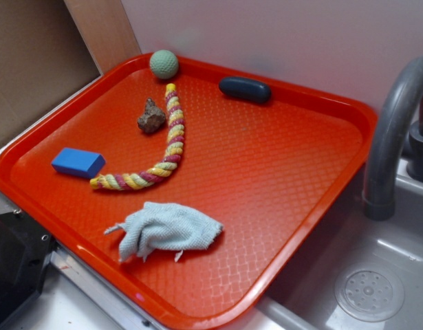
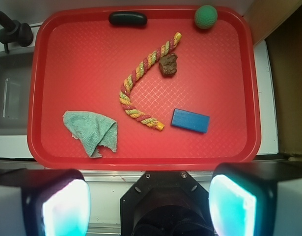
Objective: Grab the blue cloth.
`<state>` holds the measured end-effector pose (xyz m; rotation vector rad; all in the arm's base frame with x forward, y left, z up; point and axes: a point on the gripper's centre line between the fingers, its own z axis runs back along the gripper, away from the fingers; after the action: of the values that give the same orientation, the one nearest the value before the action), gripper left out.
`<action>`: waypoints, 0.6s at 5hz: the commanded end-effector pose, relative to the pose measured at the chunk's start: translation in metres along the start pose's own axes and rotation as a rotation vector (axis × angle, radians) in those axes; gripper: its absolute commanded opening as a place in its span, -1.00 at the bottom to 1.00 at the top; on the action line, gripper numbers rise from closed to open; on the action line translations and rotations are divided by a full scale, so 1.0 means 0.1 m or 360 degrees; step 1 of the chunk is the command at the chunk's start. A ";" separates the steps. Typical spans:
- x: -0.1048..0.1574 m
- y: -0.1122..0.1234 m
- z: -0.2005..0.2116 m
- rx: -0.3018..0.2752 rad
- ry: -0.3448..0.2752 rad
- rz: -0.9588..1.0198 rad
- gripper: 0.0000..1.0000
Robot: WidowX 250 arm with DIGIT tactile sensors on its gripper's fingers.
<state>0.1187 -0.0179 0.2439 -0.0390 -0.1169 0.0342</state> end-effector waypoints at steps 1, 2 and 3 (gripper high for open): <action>0.00 0.00 0.00 0.0000 0.0000 0.0000 1.00; 0.17 -0.25 -0.53 -0.0170 0.0014 0.0110 1.00; 0.22 -0.49 -1.07 -0.0067 0.0043 0.0125 1.00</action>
<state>0.1518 -0.0722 0.1344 -0.0842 -0.0603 0.1046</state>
